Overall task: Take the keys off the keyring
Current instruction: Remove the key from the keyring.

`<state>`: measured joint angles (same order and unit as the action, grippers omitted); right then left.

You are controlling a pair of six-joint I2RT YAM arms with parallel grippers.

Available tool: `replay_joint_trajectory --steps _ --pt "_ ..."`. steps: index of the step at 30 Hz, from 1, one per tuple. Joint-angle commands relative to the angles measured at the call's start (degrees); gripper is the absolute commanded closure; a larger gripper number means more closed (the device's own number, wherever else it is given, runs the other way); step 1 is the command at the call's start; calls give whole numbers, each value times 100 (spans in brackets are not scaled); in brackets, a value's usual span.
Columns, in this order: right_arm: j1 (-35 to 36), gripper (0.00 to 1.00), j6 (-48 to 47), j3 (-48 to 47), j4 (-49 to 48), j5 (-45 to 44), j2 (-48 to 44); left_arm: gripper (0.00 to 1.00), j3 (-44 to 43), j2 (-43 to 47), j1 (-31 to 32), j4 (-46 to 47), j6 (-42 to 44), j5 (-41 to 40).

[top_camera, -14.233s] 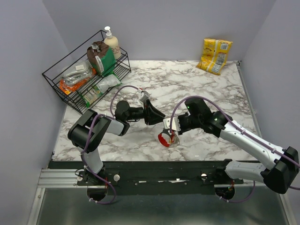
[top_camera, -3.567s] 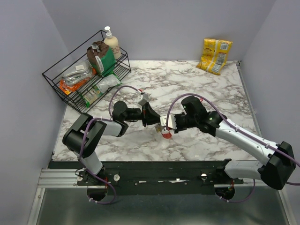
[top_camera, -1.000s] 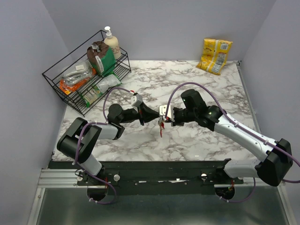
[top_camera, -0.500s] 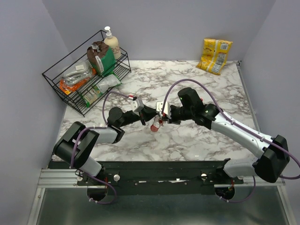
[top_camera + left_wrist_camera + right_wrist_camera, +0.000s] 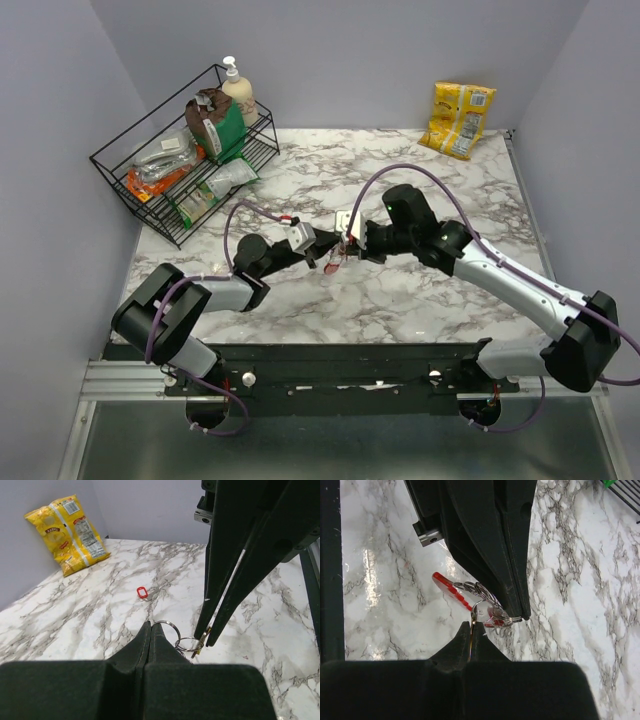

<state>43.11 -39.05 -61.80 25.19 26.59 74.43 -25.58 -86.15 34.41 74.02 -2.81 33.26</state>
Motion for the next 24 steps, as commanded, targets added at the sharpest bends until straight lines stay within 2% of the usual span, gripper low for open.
replay_joint_trajectory --steps 1,6,11,13,14,17,21,24 --pt "40 99 196 -157 320 603 -315 100 44 89 -84 86 518 -952" --pt "-127 99 108 -60 162 -74 -552 100 27 151 -233 166 404 -873" --pt "-163 99 -138 -43 83 -962 -588 98 1 169 -383 305 -34 -331" --pt "-154 99 -269 -95 91 -1146 -544 91 1 151 -453 481 -245 -5" --pt "-163 99 -305 -139 100 -1208 -483 81 1 108 -479 682 -351 414" --pt "-163 99 -472 -288 118 -1454 -378 67 -78 11 -576 1051 -904 1005" --pt "-163 99 -683 -420 170 -1613 -289 57 -262 -182 -716 1676 -1730 1911" --pt "-154 99 -902 -473 354 -1587 -263 53 -342 -306 -787 1950 -2188 1887"
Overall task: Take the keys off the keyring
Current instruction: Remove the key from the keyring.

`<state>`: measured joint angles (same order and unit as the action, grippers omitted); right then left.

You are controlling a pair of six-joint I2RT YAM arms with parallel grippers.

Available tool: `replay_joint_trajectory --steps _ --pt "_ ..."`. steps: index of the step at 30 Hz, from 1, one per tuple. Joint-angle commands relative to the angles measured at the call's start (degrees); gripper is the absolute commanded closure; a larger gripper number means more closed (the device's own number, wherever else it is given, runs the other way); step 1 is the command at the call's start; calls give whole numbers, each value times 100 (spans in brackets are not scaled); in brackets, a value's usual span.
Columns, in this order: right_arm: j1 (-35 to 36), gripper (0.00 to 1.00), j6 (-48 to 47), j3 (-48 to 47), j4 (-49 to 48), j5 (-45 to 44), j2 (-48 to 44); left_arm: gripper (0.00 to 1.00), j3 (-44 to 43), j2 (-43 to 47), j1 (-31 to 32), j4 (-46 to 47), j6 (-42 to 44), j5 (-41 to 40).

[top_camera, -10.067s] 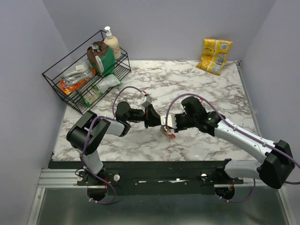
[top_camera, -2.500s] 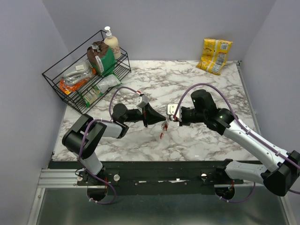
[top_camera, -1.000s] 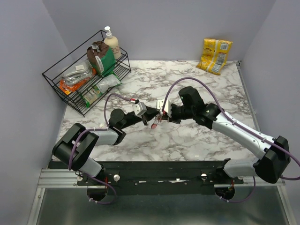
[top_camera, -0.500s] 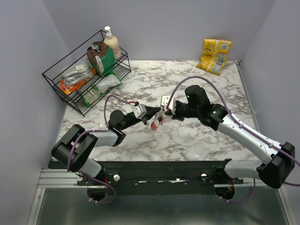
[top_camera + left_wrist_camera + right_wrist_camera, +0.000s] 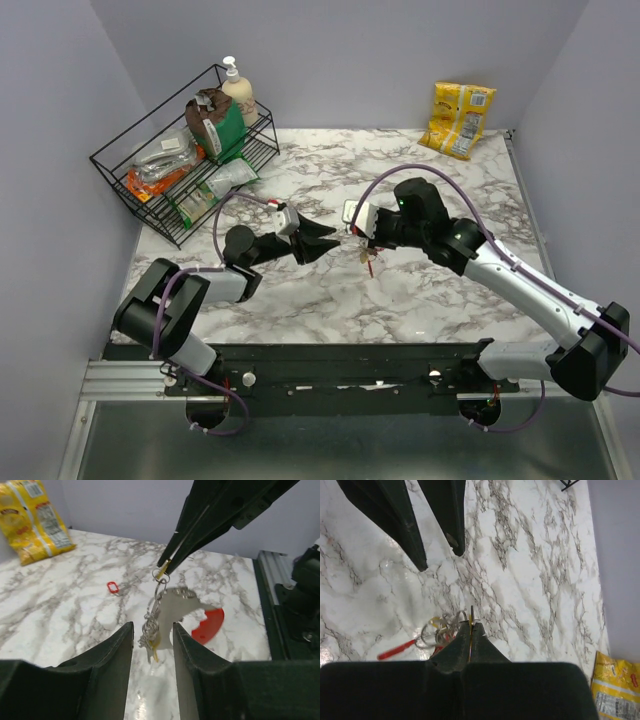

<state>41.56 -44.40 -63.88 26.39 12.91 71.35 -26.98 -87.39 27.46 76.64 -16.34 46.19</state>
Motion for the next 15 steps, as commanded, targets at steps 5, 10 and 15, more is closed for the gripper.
replay_joint_trajectory --steps 5,10,15 --pt "1 99 -946 -257 620 -192 -16 50 -290 -199 -118 1520 -888 531" --pt "1 99 -1123 -450 885 -78 63 49 -492 -374 -145 1740 -1301 557" --pt "1 99 -1097 -652 1104 282 168 49 -650 -665 -118 1978 -1645 689"
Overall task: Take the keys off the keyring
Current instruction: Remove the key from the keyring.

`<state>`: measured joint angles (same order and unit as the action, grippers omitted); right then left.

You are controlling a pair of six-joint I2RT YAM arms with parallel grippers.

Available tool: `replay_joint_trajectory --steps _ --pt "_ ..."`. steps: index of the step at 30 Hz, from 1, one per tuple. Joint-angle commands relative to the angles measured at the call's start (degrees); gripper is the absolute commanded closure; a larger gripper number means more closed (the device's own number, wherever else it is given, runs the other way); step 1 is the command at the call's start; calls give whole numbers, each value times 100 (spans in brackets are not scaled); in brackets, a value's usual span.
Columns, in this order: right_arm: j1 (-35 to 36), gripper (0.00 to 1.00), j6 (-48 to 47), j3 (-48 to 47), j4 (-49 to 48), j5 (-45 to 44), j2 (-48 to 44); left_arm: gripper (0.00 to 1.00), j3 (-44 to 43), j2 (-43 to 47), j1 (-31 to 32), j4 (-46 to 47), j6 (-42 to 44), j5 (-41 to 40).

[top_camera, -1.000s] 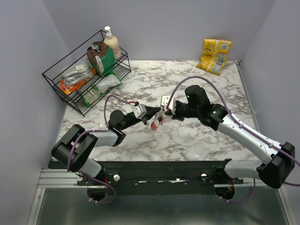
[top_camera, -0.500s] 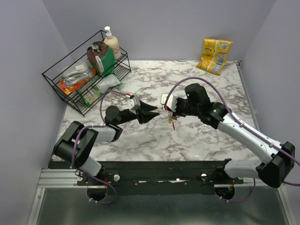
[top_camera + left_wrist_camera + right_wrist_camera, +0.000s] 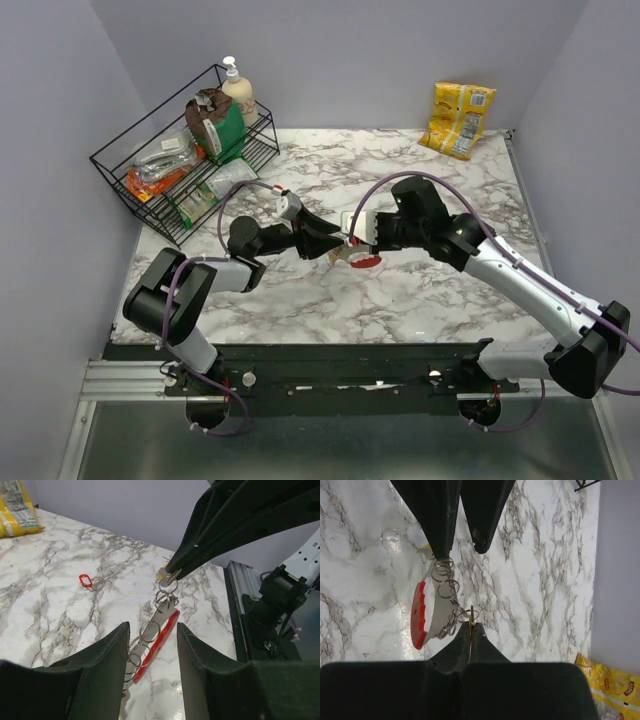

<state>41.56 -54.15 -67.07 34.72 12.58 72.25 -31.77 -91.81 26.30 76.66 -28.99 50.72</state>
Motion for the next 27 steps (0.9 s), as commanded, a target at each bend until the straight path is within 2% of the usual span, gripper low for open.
replay_joint_trajectory --steps 1,27 --pt "1 99 -113 -377 307 376 105 49 -180 -258 6 1975 -370 228" --pt "186 99 221 -667 439 799 509 48 -242 -381 366 1993 -458 298"
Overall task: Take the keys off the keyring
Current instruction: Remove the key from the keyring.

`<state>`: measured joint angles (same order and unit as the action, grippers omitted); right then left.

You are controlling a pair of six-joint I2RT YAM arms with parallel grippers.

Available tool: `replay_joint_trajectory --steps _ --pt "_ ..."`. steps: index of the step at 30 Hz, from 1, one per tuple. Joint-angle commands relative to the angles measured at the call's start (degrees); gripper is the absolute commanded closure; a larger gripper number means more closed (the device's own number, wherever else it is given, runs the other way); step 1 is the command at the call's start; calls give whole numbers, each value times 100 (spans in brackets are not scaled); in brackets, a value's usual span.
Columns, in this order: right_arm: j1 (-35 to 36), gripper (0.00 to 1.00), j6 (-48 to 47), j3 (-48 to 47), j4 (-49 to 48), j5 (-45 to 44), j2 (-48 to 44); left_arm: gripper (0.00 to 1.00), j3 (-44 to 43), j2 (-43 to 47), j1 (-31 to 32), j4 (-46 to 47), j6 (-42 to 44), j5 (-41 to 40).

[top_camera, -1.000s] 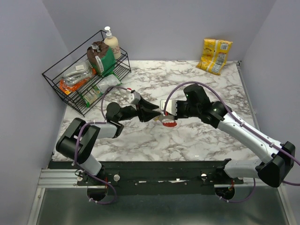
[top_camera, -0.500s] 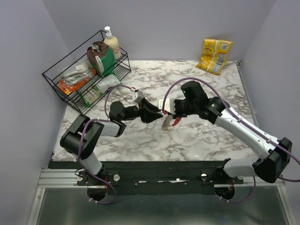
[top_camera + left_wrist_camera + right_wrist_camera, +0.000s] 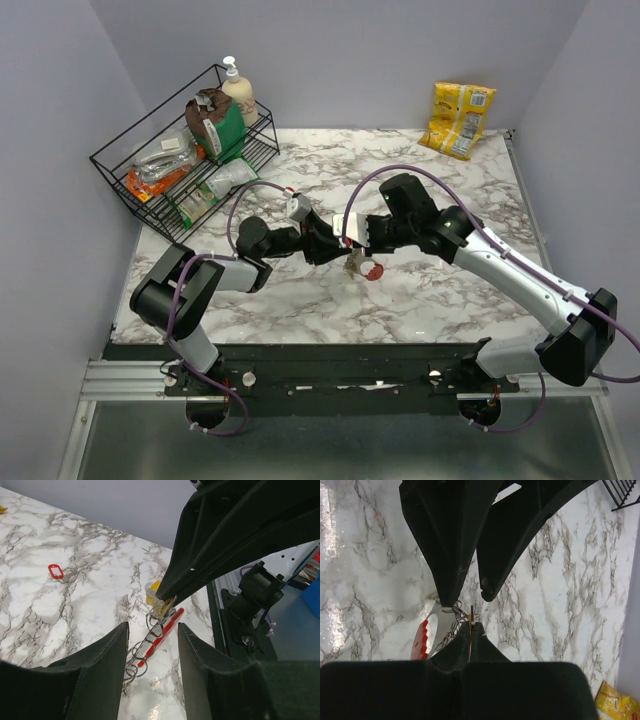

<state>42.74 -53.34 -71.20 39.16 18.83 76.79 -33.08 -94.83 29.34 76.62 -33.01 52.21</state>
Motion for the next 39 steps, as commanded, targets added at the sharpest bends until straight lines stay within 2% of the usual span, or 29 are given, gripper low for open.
replay_joint_trajectory --steps 1,10,11,22,34,39 --pt "76 99 131 -272 -5 165 55 49 -120 -80 80 1997 -65 184" --pt "85 99 184 -324 -92 33 46 64 -137 -115 115 1997 -144 334" --pt "85 99 184 -307 -119 -19 46 70 -129 -115 116 1997 -144 343" --pt "85 99 149 -193 -242 -143 81 100 -85 -89 115 1997 -91 343" --pt "85 99 228 -35 -593 -679 143 100 -23 -27 107 2006 -91 229" --pt "76 99 263 369 -787 -784 64 100 21 87 -16 2006 -30 18"
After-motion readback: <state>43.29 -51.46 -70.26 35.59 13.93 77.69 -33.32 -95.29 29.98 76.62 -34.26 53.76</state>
